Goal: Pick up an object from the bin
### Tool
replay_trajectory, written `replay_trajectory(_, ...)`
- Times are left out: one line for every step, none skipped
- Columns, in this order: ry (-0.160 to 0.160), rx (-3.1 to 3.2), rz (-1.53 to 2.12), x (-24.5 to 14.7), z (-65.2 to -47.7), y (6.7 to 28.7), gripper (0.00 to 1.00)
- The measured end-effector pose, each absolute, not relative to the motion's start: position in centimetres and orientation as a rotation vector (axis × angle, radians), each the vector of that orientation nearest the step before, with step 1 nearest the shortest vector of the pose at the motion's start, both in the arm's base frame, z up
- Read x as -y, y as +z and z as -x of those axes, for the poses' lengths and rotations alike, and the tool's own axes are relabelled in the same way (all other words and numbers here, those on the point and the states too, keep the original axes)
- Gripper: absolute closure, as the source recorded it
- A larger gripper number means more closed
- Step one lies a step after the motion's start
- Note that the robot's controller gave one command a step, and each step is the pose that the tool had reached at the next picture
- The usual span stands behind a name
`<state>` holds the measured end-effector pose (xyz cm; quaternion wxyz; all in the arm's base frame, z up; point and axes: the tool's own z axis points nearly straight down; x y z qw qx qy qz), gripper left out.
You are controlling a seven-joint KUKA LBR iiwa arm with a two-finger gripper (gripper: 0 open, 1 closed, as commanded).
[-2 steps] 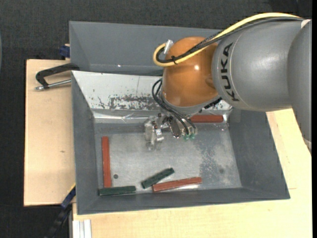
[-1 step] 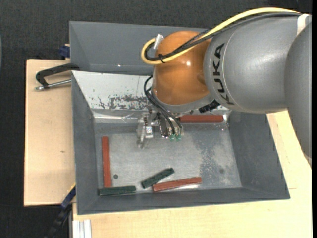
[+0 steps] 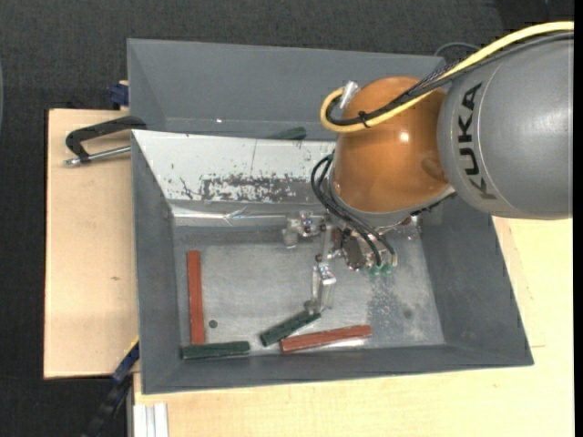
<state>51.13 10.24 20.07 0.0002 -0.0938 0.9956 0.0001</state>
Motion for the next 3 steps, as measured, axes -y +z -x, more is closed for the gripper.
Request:
replay_trajectory(0.001,-3.127,0.295,-10.3,-51.1,20.1,0.0)
replay_trajectory(0.002,-3.114,0.401,-10.1,-50.9,20.4,0.0)
replay_trajectory(0.001,-3.086,0.541,-7.0,-51.3,15.6,0.0)
